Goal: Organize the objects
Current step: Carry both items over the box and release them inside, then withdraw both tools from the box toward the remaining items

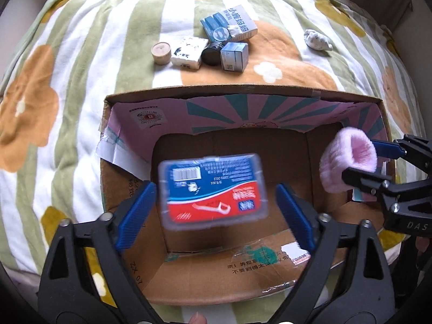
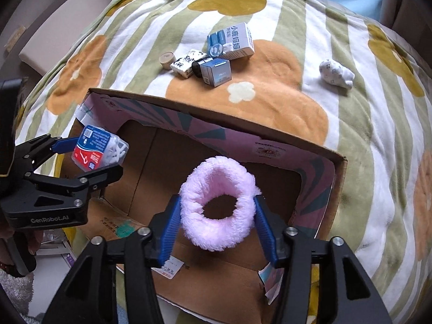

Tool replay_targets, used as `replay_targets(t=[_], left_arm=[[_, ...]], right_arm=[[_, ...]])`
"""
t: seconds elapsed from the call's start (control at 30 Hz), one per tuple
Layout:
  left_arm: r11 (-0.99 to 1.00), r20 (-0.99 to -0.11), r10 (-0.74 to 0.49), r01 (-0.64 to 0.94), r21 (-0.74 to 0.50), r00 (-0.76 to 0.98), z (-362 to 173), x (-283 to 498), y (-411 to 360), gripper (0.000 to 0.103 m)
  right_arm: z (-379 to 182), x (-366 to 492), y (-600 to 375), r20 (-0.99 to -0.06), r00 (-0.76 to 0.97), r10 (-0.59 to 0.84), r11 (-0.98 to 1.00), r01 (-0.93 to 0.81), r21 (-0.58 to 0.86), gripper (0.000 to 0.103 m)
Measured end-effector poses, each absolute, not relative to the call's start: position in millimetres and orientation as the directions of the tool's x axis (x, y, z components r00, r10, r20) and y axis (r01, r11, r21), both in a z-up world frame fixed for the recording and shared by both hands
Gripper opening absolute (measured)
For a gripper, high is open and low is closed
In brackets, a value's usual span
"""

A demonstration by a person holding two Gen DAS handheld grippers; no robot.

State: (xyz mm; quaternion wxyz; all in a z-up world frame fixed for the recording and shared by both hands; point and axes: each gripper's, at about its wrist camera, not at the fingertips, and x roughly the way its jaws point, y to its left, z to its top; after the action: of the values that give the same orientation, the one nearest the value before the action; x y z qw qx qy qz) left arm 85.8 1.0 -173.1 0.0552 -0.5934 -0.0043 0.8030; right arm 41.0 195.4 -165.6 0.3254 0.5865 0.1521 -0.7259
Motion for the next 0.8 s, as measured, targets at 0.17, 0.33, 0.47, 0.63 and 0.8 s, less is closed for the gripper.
replay_targets(t=[0.17,0.33,0.47,0.63,0.8], left_arm=[[-0.992,-0.961,0.119,-0.078,-0.103,-0.251,-183.3,91.4,-0.1,0.100],[-0.989,-0.960,0.146,-0.070,-0.133,-0.241,-185.7,98.9,-3.0,0.100],[-0.989,-0.955,0.130,-0.098,-0.107,-0.265,-172.9,101.7,-5.1,0.100],[-0.988,-0.949,0.120,-0.129,-0.086,-0.291,-157.3,96.0,-10.6,0.100],[-0.981,-0.939,0.138,-0.172,-0.087,-0.314,-144.0,88.6,-13.7,0.100]], right_arm=[[-174.4,39.2,204.9,-0.946,-0.067,-0.316,-0.746,0.634,0.204,0.079],[-172.5,38.9,209.0,-0.948,-0.077,-0.309,-0.765,0.612,0.199,0.079],[-168.1,39.9,206.0,-0.958,-0.075,-0.277,-0.763,0.623,0.172,0.079],[-157.4,43.0,203.3,-0.953,-0.093,-0.289,-0.763,0.624,0.170,0.079],[-146.7,44.8,197.8,-0.948,-0.116,-0.296,-0.765,0.623,0.163,0.079]])
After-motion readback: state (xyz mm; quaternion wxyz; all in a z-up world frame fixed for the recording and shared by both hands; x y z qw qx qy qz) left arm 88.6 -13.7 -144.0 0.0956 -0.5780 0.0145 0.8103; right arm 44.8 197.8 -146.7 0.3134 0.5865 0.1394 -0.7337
